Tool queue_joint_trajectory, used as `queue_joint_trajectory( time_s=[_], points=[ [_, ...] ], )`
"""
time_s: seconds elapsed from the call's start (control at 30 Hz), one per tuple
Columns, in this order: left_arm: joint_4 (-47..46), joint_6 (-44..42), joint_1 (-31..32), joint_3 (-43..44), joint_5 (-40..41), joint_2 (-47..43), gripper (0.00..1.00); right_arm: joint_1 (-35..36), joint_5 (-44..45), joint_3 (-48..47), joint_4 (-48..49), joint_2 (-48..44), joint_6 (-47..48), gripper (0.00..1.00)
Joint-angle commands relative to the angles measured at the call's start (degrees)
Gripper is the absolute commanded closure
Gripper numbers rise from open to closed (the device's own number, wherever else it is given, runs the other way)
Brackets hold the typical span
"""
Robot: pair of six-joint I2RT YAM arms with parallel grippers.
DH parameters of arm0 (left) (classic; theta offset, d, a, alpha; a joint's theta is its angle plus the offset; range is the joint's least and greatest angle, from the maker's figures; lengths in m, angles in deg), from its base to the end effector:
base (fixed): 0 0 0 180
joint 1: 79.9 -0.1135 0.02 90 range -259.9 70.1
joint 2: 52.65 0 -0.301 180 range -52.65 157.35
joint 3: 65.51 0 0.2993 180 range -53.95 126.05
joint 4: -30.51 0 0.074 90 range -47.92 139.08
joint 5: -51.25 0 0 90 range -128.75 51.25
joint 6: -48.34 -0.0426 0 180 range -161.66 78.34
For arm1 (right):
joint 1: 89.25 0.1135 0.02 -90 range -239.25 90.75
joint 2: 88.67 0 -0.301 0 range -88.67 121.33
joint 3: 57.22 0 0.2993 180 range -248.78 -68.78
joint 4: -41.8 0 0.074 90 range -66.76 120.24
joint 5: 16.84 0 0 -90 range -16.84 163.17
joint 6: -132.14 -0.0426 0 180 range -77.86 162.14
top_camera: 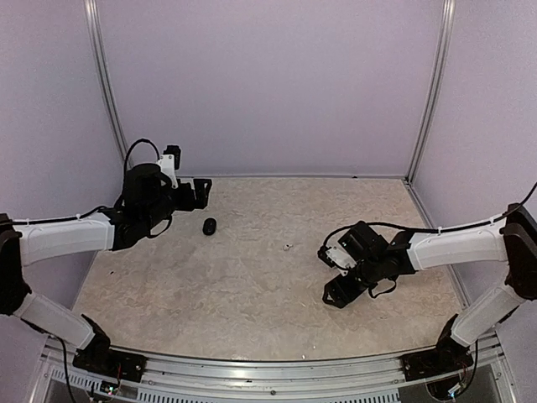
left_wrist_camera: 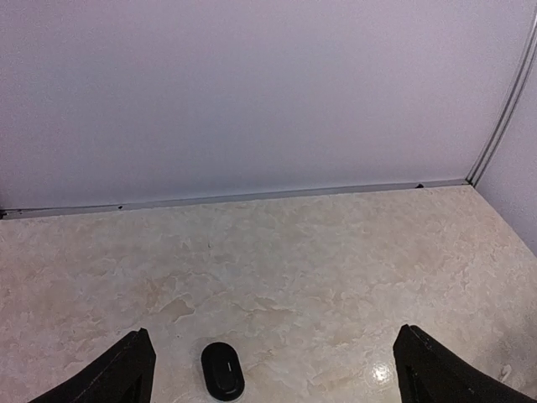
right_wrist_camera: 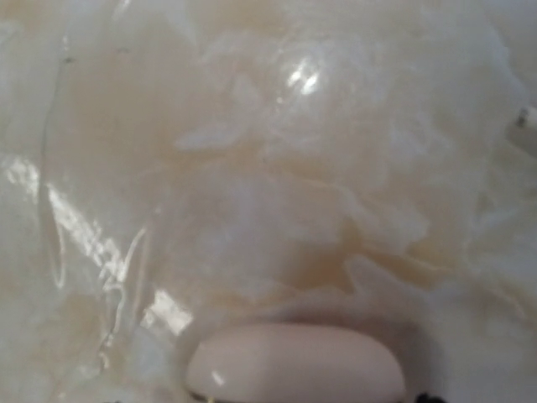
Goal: Insert the wireless bluetooth earbuds into the charging case
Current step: Pick up the charging case from the center of the board, then pass from the right arm to the left
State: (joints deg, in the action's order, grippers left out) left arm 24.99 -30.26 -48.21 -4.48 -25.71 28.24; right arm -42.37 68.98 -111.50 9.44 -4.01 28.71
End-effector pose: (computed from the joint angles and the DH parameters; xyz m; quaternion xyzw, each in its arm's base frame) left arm 0.3163 -0.1840 0.2804 0.0697 0.7847 -0.1404 0.5997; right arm 0.2052 0.2237 0.1583 -0.2877 0.9276 0.1489 0.1858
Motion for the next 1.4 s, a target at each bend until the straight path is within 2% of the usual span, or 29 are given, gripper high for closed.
queue_joint_trajectory(
  time_s=[0.0, 0.13, 0.3, 0.53, 0.67, 0.83, 1.03, 1.2, 1.37],
  points=[
    [-12.5, -0.5, 0.0, -6.7, 1.8, -7.2, 0.01, 1.1, 1.5, -2.6, -1.1, 3.1, 1.4, 0.26],
    [-12.1, -0.9, 0.1, -7.8, 4.0, -10.6, 0.01, 1.6, 1.8, -3.5, -1.3, 5.5, 1.6, 0.30],
    [-9.6, 1.9, 0.2, -7.8, 6.1, -11.2, 0.01, 1.7, 2.3, -4.2, -1.2, 6.7, 1.7, 0.40],
    [-14.3, 3.9, 1.2, -14.4, -4.9, -14.4, 0.01, 1.6, 0.7, -4.0, 4.3, 4.6, 0.2, 0.50],
    [-17.2, 1.9, 5.2, -17.4, -5.4, -14.4, 0.01, 1.2, -2.3, -4.5, 10.3, 1.1, -1.5, 0.45],
    [-18.6, -0.3, 10.3, -19.2, -5.9, -13.5, 0.01, 0.7, -6.7, -6.2, 19.3, -4.5, -4.5, 0.45],
    [-25.5, -2.8, 18.7, -21.3, -5.8, -11.5, 0.01, 0.7, -8.0, -7.1, 27.7, -9.4, -8.2, 0.45],
    [-33.9, -5.5, 26.9, -20.6, -2.2, -5.6, 0.05, 1.3, -9.8, -4.6, 35.7, -11.9, -13.8, 0.45],
    [-36.4, -6.5, 31.7, -15.1, 0.7, 2.2, 0.10, 3.2, -8.1, -3.1, 40.7, -12.8, -16.3, 0.46]
  ],
)
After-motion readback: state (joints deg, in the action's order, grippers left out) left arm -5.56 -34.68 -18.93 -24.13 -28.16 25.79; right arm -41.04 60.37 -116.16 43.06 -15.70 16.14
